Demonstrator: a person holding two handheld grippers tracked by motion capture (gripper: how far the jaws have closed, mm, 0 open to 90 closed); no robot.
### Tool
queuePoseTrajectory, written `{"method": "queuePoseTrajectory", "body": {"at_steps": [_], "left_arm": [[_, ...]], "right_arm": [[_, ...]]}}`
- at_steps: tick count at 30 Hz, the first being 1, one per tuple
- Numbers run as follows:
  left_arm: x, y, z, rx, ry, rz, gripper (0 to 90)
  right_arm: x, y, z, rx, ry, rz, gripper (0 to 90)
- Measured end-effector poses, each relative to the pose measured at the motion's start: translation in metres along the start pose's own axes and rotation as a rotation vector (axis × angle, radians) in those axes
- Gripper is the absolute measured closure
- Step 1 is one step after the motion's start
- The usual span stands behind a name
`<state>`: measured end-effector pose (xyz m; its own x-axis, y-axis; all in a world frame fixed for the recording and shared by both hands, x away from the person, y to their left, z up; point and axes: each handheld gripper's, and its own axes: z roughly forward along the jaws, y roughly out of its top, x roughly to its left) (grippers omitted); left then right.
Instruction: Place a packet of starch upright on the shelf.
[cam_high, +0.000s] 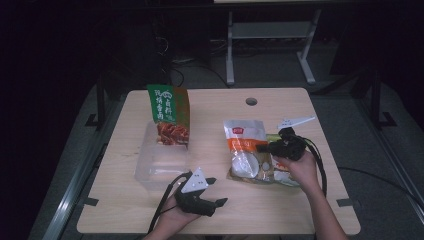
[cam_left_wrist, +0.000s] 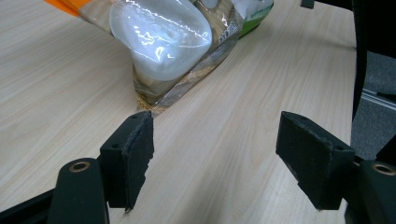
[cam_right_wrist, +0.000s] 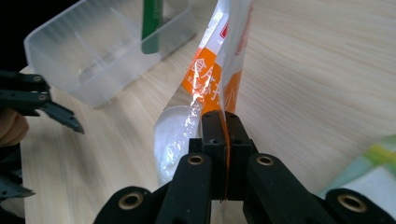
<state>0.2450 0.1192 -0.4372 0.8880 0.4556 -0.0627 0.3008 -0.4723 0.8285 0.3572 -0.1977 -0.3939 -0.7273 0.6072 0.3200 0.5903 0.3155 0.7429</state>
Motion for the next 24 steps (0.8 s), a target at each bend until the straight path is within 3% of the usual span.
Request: {"method": "queuePoseTrajectory", "body": {"at_steps": [4, 17, 24], "left_arm": [[0.003, 0.0, -0.002, -0.004, 0.003, -0.007, 27.5], [0.007, 0.001, -0.002, -0.017, 0.008, -0.024, 27.1], [0.007, 0.002, 0.002, -0.017, 0.009, -0.032, 25.8]], "right_arm": [[0.008, -0.003, -0.003, -0.029, 0.002, -0.036, 89.7], [0.02, -0.015, -0.01, -0.089, 0.03, -0.07, 89.7], [0.036, -0.018, -0.014, -0.111, 0.051, -0.117, 89.8]]}}
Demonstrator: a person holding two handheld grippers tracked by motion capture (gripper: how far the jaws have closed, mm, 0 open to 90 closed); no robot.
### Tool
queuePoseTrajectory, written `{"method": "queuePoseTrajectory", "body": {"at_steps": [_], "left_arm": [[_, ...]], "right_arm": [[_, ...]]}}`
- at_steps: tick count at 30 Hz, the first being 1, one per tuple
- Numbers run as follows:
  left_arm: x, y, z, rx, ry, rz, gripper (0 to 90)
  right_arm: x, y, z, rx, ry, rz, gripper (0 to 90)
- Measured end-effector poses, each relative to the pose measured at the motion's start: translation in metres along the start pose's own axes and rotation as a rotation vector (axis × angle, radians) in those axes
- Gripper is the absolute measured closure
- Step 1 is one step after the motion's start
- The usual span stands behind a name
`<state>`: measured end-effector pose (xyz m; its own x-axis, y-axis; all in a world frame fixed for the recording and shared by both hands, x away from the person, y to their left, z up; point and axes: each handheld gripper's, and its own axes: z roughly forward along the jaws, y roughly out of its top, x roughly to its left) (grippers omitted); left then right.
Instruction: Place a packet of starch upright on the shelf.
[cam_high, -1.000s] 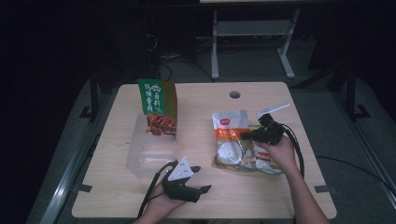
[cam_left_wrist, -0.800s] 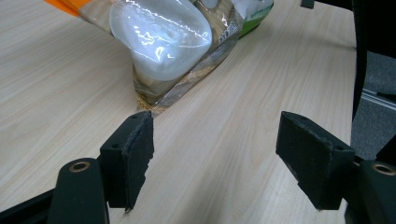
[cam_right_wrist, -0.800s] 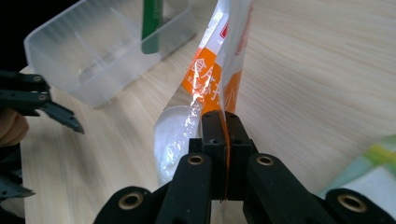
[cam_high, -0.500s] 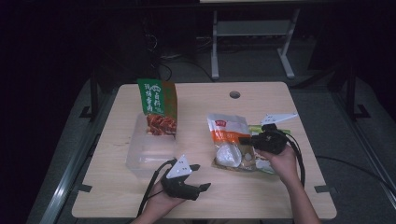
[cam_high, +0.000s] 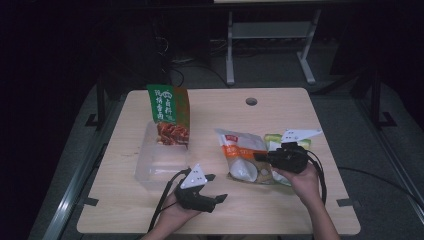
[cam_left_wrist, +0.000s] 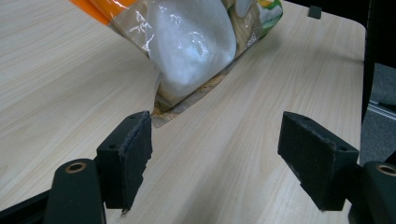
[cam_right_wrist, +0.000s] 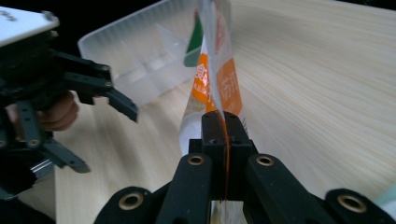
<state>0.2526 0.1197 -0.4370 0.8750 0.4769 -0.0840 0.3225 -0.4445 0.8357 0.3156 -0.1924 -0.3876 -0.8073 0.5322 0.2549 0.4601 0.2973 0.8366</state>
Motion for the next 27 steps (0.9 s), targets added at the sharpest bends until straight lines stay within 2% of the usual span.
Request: {"method": "queuePoseTrajectory", "body": {"at_steps": [4, 9, 10, 12, 13, 16, 18, 22, 25, 26, 27], "left_arm": [[0.001, 0.001, 0.001, 0.001, 0.001, 0.006, 25.6], [0.001, 0.0, 0.003, -0.001, 0.0, -0.008, 25.9], [0.001, 0.0, 0.005, 0.002, -0.001, -0.016, 25.9], [0.001, 0.0, 0.006, 0.005, 0.001, -0.014, 25.9], [0.001, 0.0, 0.007, 0.008, 0.002, -0.016, 26.0], [0.001, -0.001, 0.008, 0.011, 0.009, -0.022, 26.0], [0.001, -0.001, 0.009, 0.009, 0.016, -0.027, 26.1], [0.003, -0.001, 0.009, 0.011, 0.018, -0.041, 26.9], [0.005, -0.002, 0.008, 0.001, -0.009, -0.073, 34.6], [0.006, -0.002, 0.008, -0.003, -0.029, -0.081, 39.8], [0.006, -0.002, 0.008, -0.003, -0.029, -0.081, 46.1]], "right_arm": [[0.013, 0.001, 0.001, -0.016, 0.007, -0.037, 89.9], [0.02, 0.001, 0.003, -0.028, 0.029, -0.056, 89.9], [0.022, 0.002, 0.003, -0.034, 0.048, -0.061, 89.9], [0.023, 0.002, 0.004, -0.038, 0.057, -0.066, 89.9], [0.026, 0.003, 0.004, -0.042, 0.08, -0.088, 89.9], [0.03, 0.003, 0.004, -0.04, 0.1, -0.103, 89.9], [0.032, 0.004, 0.005, -0.037, 0.122, -0.132, 89.9], [0.034, 0.004, 0.005, -0.043, 0.207, -0.175, 89.9], [0.037, 0.003, 0.008, -0.018, 0.234, -0.198, 89.8], [0.037, 0.003, 0.01, -0.007, 0.242, -0.205, 89.8], [0.038, 0.002, 0.011, 0.0, 0.249, -0.211, 89.8]]}}
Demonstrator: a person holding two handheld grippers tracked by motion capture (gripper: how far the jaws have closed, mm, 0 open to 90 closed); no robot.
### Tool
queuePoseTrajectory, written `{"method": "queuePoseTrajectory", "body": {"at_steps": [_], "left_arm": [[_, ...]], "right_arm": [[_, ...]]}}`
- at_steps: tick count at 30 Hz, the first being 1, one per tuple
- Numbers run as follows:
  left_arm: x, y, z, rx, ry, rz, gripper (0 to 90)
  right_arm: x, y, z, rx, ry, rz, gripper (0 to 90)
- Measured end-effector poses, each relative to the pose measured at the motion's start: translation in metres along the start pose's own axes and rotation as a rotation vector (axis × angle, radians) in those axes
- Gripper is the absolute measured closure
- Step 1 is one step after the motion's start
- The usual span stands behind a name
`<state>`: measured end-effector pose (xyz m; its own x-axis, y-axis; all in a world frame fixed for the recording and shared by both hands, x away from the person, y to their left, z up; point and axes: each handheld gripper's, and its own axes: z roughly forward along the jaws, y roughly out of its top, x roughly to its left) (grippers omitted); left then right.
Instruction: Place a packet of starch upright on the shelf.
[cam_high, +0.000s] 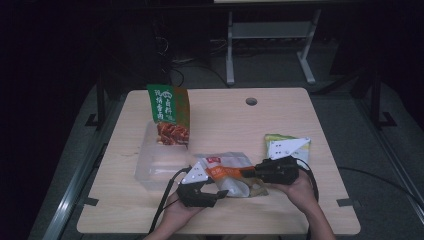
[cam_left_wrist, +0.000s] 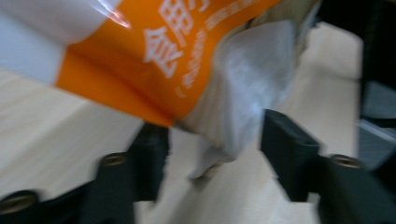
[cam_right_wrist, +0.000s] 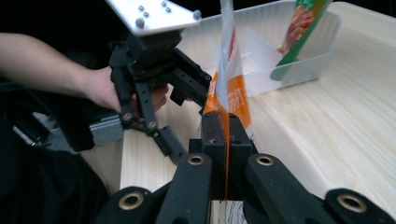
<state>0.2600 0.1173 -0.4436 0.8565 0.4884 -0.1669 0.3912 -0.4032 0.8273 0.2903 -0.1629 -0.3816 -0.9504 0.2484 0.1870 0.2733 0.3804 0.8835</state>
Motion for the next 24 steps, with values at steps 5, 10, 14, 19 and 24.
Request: {"method": "queuePoseTrajectory", "body": {"at_steps": [5, 10, 14, 19, 24], "left_arm": [[-0.0022, -0.0008, -0.0022, -0.019, -0.033, -0.001, 75.4], [-0.0069, -0.0006, -0.0034, -0.037, -0.015, 0.015, 85.9], [-0.0077, -0.0005, -0.0048, -0.044, 0.012, 0.025, 88.4], [-0.0076, -0.0007, -0.0057, -0.042, 0.035, 0.035, 89.0], [-0.0083, -0.0009, -0.0056, -0.043, 0.038, 0.042, 89.0]], "right_arm": [[-0.0025, -0.0026, -0.001, 0.004, -0.009, 0.005, 89.7], [-0.0047, -0.0049, -0.0025, 0.019, -0.025, 0.01, 89.5], [-0.0054, -0.0058, -0.0017, 0.058, -0.048, 0.008, 88.9], [-0.0057, -0.0075, 0.0044, 0.106, -0.073, 0.016, 87.8], [-0.0063, -0.0074, 0.0052, 0.107, -0.074, 0.02, 85.4]]}}
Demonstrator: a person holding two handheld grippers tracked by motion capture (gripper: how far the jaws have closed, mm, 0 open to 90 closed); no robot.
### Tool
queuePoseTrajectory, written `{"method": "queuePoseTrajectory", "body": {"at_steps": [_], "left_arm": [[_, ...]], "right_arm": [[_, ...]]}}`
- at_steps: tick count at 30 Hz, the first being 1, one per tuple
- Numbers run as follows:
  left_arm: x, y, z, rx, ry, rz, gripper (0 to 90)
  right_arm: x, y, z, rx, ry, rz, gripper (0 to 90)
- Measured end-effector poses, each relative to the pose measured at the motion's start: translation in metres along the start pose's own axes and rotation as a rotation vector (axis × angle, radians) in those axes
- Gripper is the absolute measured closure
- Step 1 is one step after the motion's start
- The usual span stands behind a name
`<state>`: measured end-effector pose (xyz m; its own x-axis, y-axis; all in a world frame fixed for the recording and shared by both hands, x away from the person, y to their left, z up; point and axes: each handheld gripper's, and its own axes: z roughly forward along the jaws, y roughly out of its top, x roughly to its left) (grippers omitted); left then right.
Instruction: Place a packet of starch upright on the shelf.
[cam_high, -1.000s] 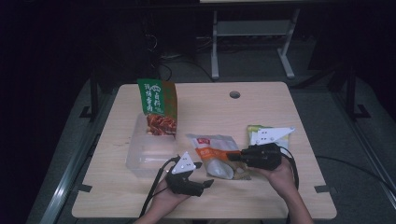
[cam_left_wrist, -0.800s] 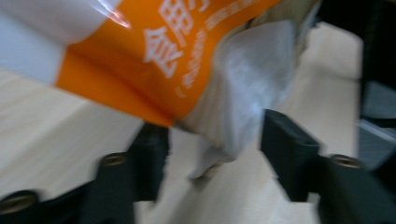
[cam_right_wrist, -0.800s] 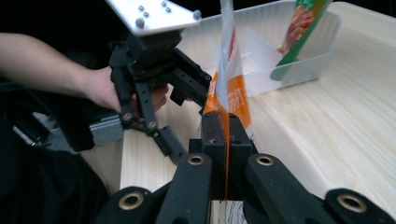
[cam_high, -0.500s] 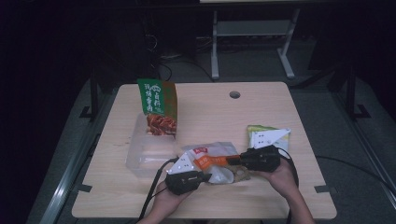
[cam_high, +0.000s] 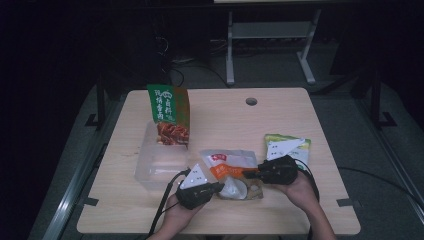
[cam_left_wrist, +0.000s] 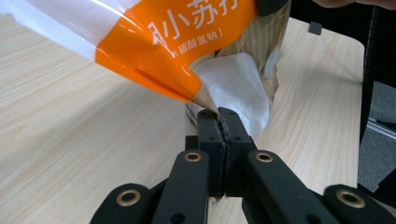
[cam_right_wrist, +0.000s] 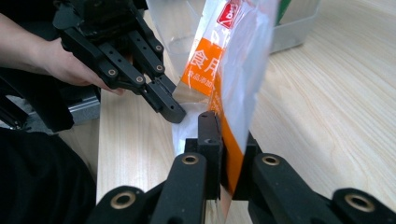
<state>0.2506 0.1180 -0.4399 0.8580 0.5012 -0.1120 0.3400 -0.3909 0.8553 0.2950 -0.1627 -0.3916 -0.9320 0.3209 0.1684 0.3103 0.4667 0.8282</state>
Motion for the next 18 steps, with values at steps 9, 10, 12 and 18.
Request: {"method": "queuePoseTrajectory", "body": {"at_steps": [9, 10, 12, 18], "left_arm": [[-0.001, 0.0, 0.0, 0.001, -0.004, 0.005, 88.5], [-0.001, 0.0, 0.0, 0.003, -0.004, 0.006, 88.3], [0.0, 0.0, -0.001, 0.004, -0.012, -0.003, 84.8], [-0.004, 0.0, -0.006, 0.015, -0.024, 0.01, 73.0]], "right_arm": [[0.002, 0.002, 0.015, 0.059, -0.01, 0.025, 80.5], [0.002, 0.002, 0.016, 0.058, -0.012, 0.029, 82.7], [0.002, 0.001, 0.015, 0.055, -0.012, 0.028, 87.4], [0.003, 0.002, 0.012, 0.019, -0.005, 0.014, 89.8]]}}
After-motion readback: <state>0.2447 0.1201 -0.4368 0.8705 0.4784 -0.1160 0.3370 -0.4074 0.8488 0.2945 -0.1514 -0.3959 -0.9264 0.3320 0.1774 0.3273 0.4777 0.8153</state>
